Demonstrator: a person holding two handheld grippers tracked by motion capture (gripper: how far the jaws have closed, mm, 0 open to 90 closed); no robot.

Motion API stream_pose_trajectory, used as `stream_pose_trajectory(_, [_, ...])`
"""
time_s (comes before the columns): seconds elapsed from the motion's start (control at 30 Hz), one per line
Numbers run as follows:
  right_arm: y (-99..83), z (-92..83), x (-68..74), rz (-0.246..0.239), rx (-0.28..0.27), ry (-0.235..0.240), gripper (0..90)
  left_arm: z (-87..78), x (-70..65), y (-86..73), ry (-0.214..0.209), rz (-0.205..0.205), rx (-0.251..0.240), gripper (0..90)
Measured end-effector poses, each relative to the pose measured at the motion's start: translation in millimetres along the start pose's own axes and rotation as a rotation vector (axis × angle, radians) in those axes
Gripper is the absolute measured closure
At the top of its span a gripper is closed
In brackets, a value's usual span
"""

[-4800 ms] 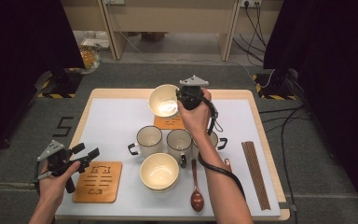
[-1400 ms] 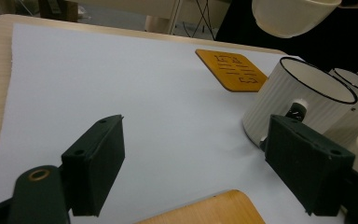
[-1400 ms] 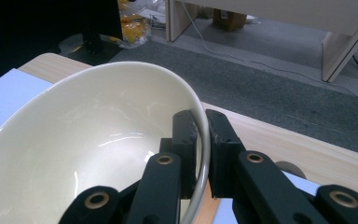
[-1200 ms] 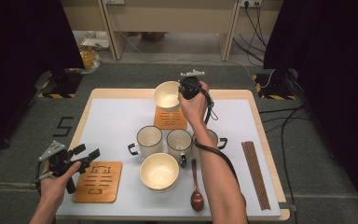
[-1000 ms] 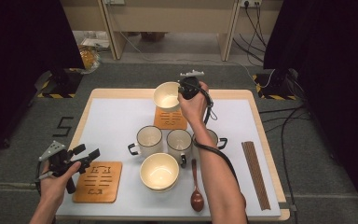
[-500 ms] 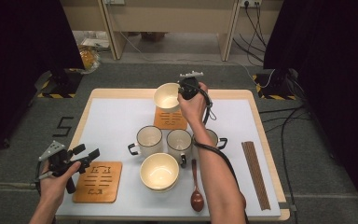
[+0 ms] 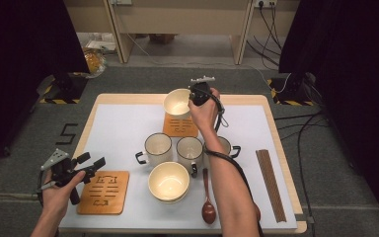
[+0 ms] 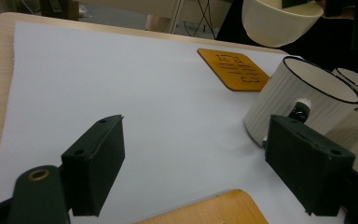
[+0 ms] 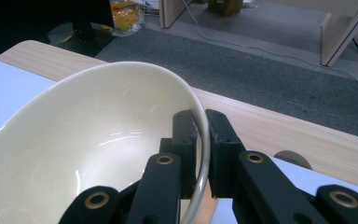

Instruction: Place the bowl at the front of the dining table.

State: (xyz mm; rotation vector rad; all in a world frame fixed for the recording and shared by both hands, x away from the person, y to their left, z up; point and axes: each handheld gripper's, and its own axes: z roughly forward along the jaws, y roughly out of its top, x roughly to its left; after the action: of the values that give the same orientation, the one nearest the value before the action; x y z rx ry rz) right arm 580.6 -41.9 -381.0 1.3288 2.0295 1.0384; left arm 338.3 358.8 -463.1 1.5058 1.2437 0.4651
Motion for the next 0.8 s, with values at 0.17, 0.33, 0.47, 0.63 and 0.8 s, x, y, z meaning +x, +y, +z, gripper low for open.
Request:
stream_pose_trajectory(0.17, [-1.3,3.2,-1.0,0.005,0.008,-0.002,83.2,-0.3,0.5,-0.1,0.002,0.0,0.002,19.2])
stream_pose_trajectory(0.33, [-2.4,5.8,-2.4,0.006,0.014,-0.005,83.2,0.0,0.8,-0.6,0.0,-0.001,0.002,19.2])
stream_pose_trajectory(0.47, [-3.6,7.8,-3.1,0.009,0.022,-0.006,83.2,0.3,0.7,-0.7,-0.001,0.0,0.003,19.2])
stream_pose_trajectory(0.63, [-5.2,10.9,-3.2,0.012,0.03,-0.007,83.2,0.6,0.5,-0.8,-0.001,0.0,0.003,19.2])
stream_pose_trajectory(0.8, [-6.8,14.2,-3.9,0.011,0.039,-0.008,83.2,0.5,0.7,-0.9,-0.001,0.0,0.003,19.2])
